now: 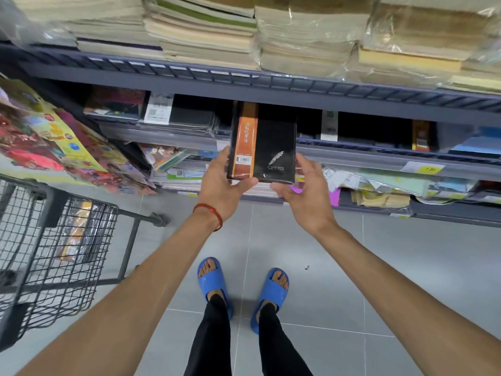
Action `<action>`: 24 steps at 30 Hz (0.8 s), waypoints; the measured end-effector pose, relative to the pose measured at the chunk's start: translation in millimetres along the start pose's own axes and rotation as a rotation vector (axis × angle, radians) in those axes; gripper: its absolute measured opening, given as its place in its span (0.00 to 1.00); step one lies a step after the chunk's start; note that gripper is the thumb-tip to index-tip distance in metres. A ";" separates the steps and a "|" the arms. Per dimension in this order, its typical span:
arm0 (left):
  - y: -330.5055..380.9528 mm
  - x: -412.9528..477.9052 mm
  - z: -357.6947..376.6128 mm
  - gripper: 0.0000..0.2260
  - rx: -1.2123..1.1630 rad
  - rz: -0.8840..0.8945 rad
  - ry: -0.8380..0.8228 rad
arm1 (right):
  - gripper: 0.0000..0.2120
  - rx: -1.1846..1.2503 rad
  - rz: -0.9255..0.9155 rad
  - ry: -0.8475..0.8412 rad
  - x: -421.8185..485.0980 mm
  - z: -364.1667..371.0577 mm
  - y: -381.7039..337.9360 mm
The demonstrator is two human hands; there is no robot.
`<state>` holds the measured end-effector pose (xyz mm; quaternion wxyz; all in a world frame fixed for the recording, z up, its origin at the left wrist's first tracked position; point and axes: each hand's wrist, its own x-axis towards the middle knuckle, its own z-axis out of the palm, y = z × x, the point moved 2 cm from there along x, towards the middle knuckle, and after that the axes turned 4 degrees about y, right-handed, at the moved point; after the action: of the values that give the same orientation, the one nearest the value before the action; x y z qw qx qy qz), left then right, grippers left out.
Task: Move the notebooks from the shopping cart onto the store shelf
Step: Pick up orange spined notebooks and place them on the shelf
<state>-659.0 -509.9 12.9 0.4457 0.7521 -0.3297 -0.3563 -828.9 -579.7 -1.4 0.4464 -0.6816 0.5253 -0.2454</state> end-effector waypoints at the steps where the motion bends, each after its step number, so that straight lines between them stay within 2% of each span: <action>1: -5.8 0.9 2.5 0.30 0.056 0.016 0.040 | 0.32 -0.003 -0.009 -0.002 2.4 0.8 2.0; 5: -21.7 11.9 9.4 0.35 0.184 0.064 0.111 | 0.34 -0.028 -0.038 -0.004 16.6 3.6 13.5; 13: -26.2 34.3 8.3 0.29 0.083 0.116 0.126 | 0.34 -0.002 -0.066 0.078 41.1 14.3 17.0; 19: -32.8 56.6 14.9 0.30 -0.074 0.004 0.273 | 0.32 0.081 -0.013 0.251 55.9 27.0 19.2; 24: -31.1 73.5 20.0 0.28 -0.089 -0.019 0.346 | 0.32 0.072 0.017 0.339 66.9 33.8 14.4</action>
<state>-631.2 -566.4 -40.0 0.5253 0.7848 -0.2247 -0.2402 -786.9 -631.1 -39.2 0.3776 -0.6095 0.5895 -0.3719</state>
